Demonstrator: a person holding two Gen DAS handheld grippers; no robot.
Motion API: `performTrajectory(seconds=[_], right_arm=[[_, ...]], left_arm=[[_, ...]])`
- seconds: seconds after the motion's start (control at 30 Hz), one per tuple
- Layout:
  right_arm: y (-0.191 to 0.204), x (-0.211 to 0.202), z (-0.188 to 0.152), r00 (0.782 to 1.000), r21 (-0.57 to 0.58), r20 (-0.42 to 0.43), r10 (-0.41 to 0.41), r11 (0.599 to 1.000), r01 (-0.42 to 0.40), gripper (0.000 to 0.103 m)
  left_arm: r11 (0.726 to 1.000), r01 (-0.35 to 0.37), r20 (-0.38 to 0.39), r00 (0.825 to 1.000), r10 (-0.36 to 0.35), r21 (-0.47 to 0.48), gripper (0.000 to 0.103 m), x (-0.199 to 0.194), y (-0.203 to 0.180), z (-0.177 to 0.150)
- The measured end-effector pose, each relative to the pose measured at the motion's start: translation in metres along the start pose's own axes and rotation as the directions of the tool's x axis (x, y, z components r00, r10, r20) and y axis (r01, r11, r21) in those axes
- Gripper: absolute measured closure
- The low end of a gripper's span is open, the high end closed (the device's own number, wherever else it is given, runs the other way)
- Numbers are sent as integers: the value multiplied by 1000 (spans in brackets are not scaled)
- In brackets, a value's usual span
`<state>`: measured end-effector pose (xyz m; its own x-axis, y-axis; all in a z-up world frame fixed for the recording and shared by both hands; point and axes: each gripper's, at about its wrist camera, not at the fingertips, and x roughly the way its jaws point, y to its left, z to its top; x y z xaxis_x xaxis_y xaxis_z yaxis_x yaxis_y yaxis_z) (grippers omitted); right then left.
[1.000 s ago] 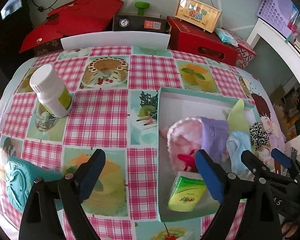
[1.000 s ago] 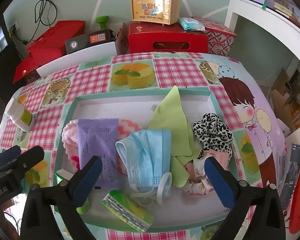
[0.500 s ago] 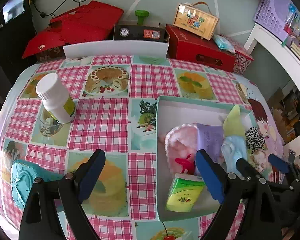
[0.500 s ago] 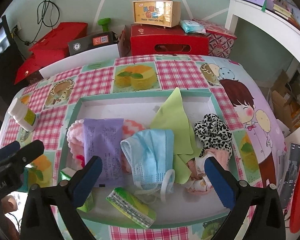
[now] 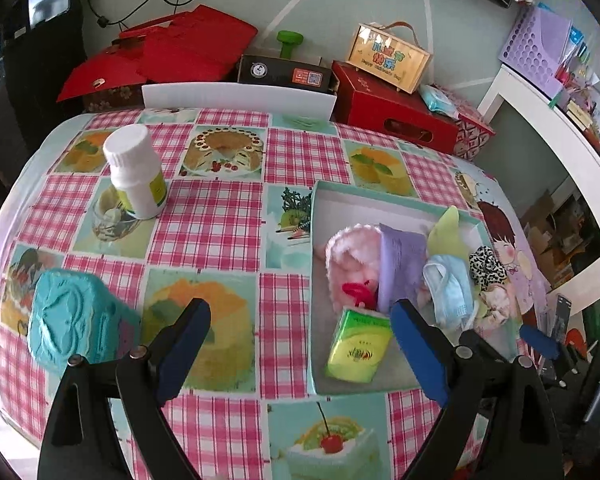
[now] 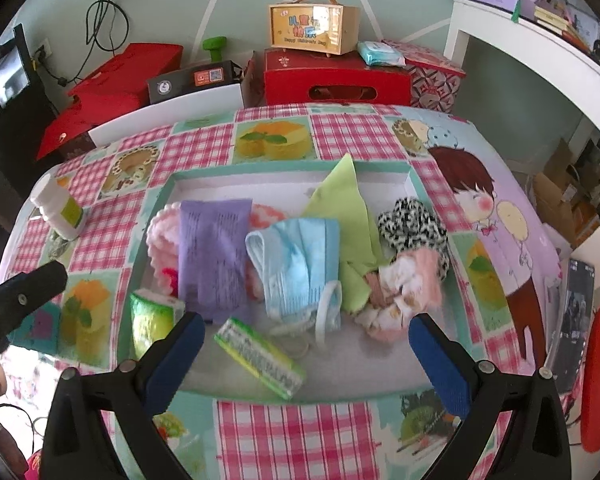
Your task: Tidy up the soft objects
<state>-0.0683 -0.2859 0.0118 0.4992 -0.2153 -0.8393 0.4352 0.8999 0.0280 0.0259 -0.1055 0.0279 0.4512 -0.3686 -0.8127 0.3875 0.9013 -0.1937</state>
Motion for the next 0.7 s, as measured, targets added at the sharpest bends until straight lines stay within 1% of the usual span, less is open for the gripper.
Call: performTrajectory(seconds=[0.17,0.27,0.4,0.57,0.7], right_arm=[[1,-2,-17,1000,-7,-31,2,1000,-2,0],[4,-7,-25,999,-17,-34,4,1000,-4,0],[7,-11,-32,999,-32,-40,3,999,-5,0],[10,-12,-40,999,-46,-53,-2,999,-1,0],[13,-13,-46,998,-56,-62,-8,998,4,0]], left_arm=[[1000,21,-2,1000,-21,7,11,-10,-1,-12],[1000,17,-6,1000,-17,9,11,-13,-2,-19],[999,-36,-21,999,37,24,11,-16,2,-29],[999,-51,-19,998,51,15,11,-20,11,-42],[996,-92,-26,995,92,22,11,-22,17,-51]])
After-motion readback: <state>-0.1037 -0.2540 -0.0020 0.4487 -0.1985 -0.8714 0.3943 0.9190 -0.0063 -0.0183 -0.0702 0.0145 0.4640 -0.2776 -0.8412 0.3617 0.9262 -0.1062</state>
